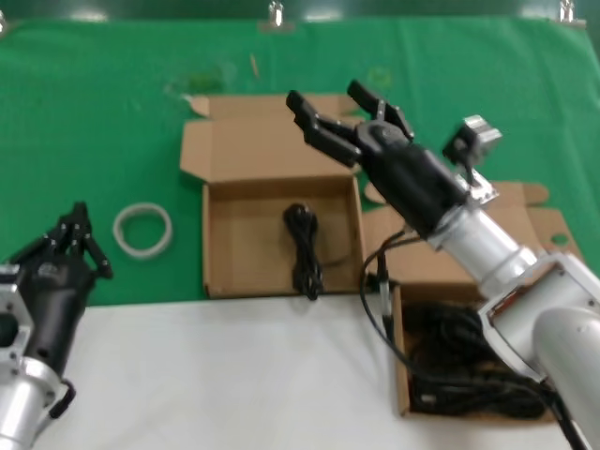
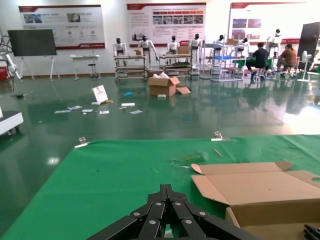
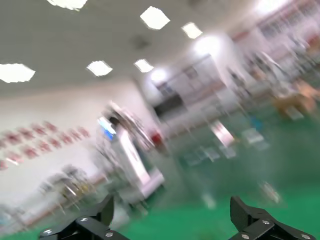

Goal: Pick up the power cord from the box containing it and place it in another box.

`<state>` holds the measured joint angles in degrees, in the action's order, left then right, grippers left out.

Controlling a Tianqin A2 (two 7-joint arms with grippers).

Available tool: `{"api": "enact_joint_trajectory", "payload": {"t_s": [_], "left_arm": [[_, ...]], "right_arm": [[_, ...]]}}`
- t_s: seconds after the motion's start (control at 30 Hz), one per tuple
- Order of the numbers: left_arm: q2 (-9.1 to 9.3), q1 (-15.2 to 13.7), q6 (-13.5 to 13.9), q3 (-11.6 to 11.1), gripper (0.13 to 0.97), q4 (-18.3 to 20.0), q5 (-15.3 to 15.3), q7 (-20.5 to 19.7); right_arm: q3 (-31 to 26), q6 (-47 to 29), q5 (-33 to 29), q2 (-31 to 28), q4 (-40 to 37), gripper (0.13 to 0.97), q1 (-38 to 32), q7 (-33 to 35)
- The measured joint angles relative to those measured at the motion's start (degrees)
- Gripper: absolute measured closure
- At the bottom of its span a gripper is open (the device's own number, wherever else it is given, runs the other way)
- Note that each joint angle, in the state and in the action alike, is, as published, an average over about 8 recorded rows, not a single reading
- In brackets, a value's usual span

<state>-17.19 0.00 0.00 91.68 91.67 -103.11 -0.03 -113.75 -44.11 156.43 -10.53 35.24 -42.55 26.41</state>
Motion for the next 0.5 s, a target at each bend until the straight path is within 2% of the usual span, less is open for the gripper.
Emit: {"api": "enact_joint_trajectory", "payload": {"t_s": [0.17, 0.23, 0.5], "left_arm": [[0.00, 0.0, 0.0, 0.0, 0.957, 0.0, 0.0, 0.0], [0.00, 0.0, 0.0, 0.0, 0.957, 0.0, 0.0, 0.0], [0.00, 0.0, 0.0, 0.0, 0.957, 0.0, 0.0, 0.0]], "right_arm": [[6.0, -10.2, 0.6, 0.0, 10.2, 0.263, 6.9, 5.8], [7.5, -12.8, 0.8, 0.0, 12.8, 0.263, 8.8, 7.0], [8.9, -13.0, -0.5, 0.0, 15.7, 0.263, 11.0, 6.9]]}}
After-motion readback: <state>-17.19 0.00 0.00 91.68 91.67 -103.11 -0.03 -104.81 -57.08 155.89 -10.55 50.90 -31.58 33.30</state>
